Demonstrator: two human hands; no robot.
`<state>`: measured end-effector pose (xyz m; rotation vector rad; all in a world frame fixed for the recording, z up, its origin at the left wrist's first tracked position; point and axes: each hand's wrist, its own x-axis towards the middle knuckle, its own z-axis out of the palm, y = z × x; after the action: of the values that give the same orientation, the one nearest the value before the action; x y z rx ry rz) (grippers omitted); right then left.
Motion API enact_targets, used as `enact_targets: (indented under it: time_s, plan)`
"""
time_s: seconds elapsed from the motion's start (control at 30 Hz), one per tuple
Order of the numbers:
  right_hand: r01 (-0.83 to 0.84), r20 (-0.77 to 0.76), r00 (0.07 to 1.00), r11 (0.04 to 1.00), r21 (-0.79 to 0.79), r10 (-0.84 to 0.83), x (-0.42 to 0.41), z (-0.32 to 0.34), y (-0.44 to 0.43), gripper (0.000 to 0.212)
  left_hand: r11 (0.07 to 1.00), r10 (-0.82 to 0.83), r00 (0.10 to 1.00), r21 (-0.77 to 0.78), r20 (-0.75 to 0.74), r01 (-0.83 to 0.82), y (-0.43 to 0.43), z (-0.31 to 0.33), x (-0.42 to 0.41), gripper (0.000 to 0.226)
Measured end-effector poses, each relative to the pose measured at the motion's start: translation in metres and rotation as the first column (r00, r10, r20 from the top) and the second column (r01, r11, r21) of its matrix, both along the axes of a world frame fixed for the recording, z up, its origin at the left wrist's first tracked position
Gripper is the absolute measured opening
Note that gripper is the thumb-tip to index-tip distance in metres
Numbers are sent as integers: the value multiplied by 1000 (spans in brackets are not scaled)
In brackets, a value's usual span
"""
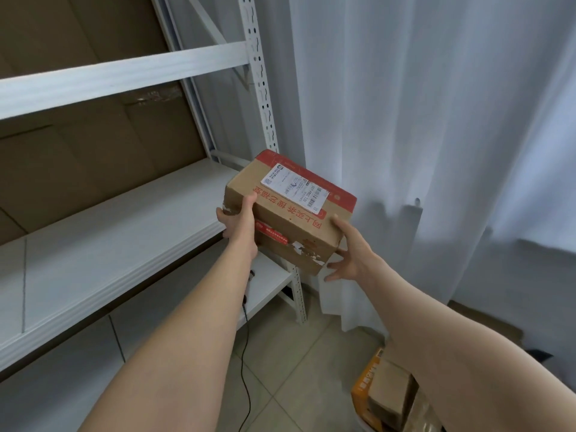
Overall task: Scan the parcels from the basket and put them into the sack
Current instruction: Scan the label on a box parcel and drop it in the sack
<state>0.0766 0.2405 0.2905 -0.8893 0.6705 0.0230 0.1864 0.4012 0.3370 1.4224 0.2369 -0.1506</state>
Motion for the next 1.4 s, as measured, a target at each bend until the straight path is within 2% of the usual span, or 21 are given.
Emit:
enact_targets:
  time_s: [0.1, 0.27, 0.43, 0.53, 0.6, 0.63, 0.7, 0.8, 0.93, 1.03, 1.1, 1.2, 1.23, 1.3, 1.37, 1.4]
  plan:
    - [-109, 41, 994, 990, 94, 105, 3, -4, 7, 63, 990, -52, 998, -135, -46, 45, 15, -9, -2, 84]
    - [-94, 22, 995, 994, 52, 93, 5, -11, 13, 55, 981, -189, 974, 24, -126, 193, 50, -14, 8, 91]
    - [-142, -37, 990, 988, -64, 140, 5, -10, 8, 49, 950, -292, 930, 39, -223, 308, 81, -19, 22, 73]
    - [-62, -61, 997, 991, -117, 55, 9, -9, 5, 44, 924, -351, 886, 39, -302, 380, 90, -23, 19, 56]
    - [27, -16, 999, 995, -91, -28, 13, -9, 9, 42, 929, -339, 881, 30, -329, 368, 88, -28, 16, 53]
    - [72, 23, 997, 996, -58, -70, 16, -9, 12, 47, 938, -323, 887, 10, -332, 345, 85, -30, 14, 53]
    - [184, 53, 981, 983, 9, -185, 21, -13, 20, 72, 952, -298, 900, -26, -319, 306, 75, -33, 10, 50]
    - [336, -44, 942, 938, 82, -333, 25, -26, 32, 106, 955, -286, 903, -21, -321, 295, 62, -39, 2, 47]
    - [215, 27, 973, 946, 245, -228, 35, -30, 66, 126, 933, -357, 848, -108, -392, 343, 35, -44, -14, 45]
    - [213, 58, 969, 935, 283, -238, 43, -29, 78, 111, 887, -461, 786, -178, -413, 427, 17, -44, -28, 42]
    - [223, 58, 968, 944, 242, -243, 46, -30, 73, 103, 867, -495, 762, -179, -416, 465, 14, -48, -28, 46]
    - [221, 20, 974, 970, 102, -225, 45, -30, 56, 84, 831, -541, 723, -144, -430, 537, 21, -54, -23, 73]
    - [201, 26, 979, 978, 61, -203, 43, -31, 50, 77, 848, -509, 747, -103, -427, 520, 25, -56, -19, 86]
    - [102, 44, 994, 994, -40, -100, 35, -34, 40, 63, 935, -309, 878, 54, -365, 351, 38, -61, -6, 104]
    - [-26, 7, 1000, 988, -152, 28, 28, -41, 33, 52, 971, -112, 955, 171, -274, 164, 57, -67, 13, 101]
    - [-80, -21, 997, 979, -187, 77, 26, -46, 31, 50, 968, -110, 953, 188, -283, 168, 66, -71, 21, 98]
